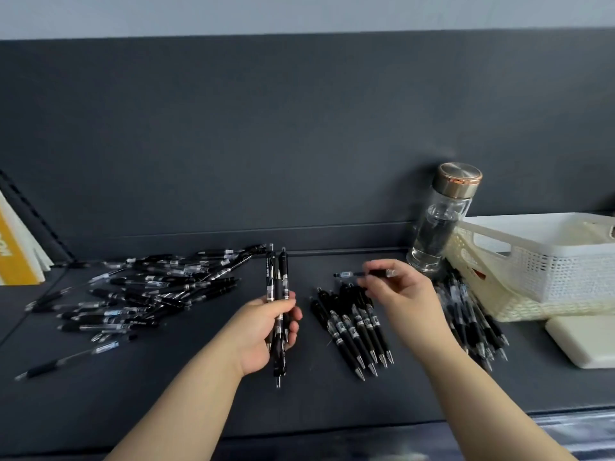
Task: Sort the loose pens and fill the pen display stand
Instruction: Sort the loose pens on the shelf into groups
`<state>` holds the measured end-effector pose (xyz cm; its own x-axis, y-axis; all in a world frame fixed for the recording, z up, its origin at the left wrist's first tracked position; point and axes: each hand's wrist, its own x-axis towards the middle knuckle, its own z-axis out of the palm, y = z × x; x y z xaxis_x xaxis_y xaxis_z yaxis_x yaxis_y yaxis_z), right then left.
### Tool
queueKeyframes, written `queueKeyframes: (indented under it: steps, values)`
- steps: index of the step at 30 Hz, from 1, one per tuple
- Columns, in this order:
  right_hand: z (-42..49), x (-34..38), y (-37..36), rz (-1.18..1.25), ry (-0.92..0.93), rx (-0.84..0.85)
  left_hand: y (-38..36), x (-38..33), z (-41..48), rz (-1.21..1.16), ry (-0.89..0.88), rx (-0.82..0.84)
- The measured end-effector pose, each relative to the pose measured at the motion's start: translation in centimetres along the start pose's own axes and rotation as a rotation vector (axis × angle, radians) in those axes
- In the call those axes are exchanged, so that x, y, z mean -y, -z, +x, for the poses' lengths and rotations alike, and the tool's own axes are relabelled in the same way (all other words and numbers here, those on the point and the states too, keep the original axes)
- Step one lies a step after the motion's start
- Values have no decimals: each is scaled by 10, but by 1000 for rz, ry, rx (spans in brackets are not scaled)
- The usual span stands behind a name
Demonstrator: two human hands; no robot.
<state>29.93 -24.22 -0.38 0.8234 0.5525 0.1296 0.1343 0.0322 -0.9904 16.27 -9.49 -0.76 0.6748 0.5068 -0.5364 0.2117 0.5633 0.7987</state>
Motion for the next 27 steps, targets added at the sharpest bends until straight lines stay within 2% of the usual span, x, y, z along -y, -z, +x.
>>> queueKeyframes:
  steps: [5,8,11,16,23,27]
  values:
    - [-17,-24,-4,-706,327,232,-3,2,2,-4,7,3]
    - [-25,-30,-4,-929,289,365,-4,2,2,-13,21,19]
    - [-28,-29,-5,-1016,240,403,-4,3,3,-26,41,13]
    - [-27,-32,-7,-1008,218,292,-1,2,3,-41,64,18]
    - [-25,-28,-6,-884,168,-28,-8,3,3,-26,89,77]
    - [-25,-28,16,-935,175,-156,-25,2,9,4,91,115]
